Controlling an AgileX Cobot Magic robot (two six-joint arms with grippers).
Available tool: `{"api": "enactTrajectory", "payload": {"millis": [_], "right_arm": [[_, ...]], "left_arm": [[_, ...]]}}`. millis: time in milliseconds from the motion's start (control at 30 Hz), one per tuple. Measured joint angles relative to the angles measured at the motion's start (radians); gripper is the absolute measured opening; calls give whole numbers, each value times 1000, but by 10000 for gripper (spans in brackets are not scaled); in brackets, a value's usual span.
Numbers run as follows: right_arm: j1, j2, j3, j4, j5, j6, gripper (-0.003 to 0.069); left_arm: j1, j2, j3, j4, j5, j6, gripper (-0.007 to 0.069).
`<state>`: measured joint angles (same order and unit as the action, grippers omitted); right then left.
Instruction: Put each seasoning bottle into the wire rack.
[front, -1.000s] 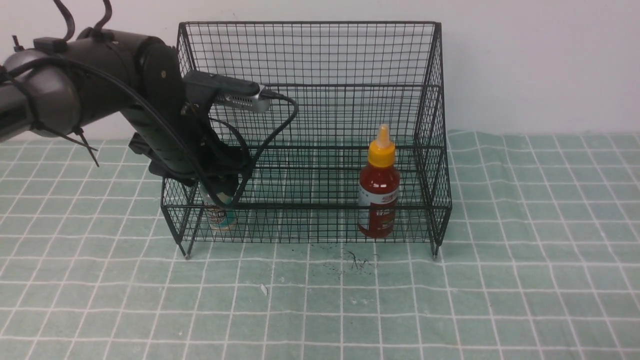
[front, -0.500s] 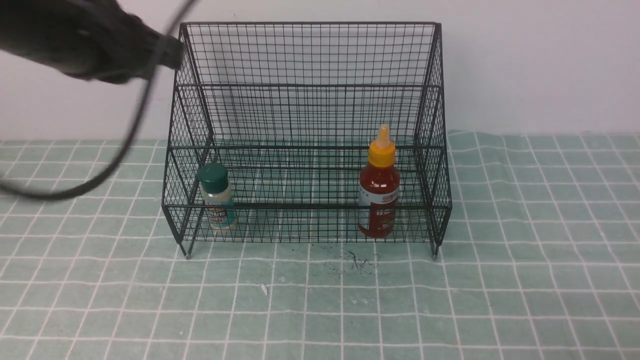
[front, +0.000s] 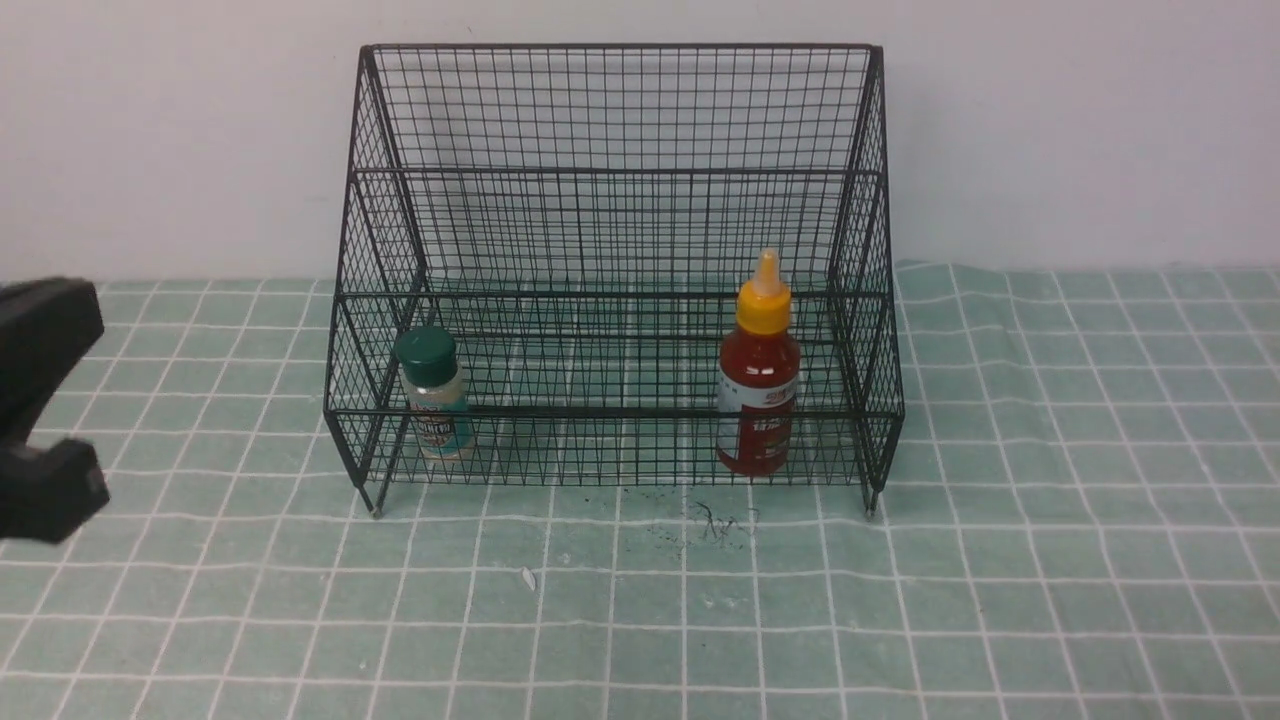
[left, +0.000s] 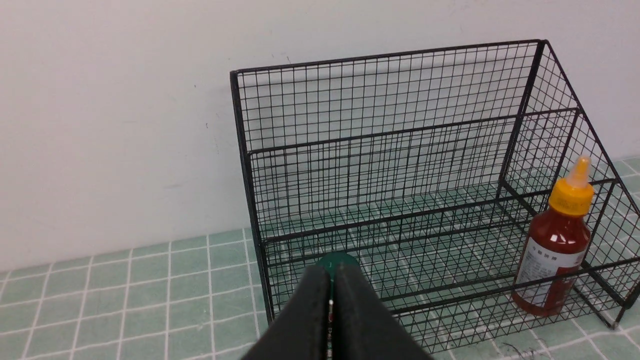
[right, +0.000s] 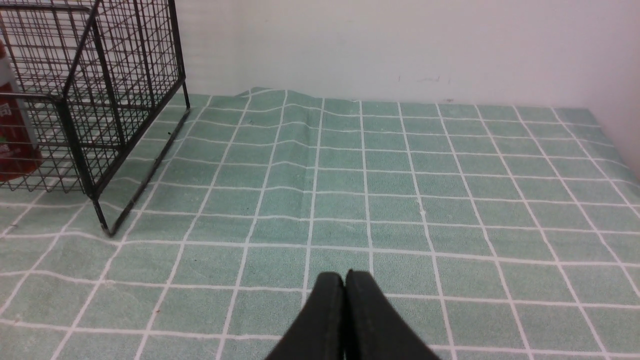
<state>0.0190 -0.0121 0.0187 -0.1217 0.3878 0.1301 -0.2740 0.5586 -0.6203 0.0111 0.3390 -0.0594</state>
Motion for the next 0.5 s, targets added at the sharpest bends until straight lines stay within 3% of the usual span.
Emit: {"api": "enactTrajectory", "payload": {"millis": [500], "right_arm": [[0,0,0,0,0,-1,-15]], "left_arm": [[0,-102,140,0,0,0,-6]]}}
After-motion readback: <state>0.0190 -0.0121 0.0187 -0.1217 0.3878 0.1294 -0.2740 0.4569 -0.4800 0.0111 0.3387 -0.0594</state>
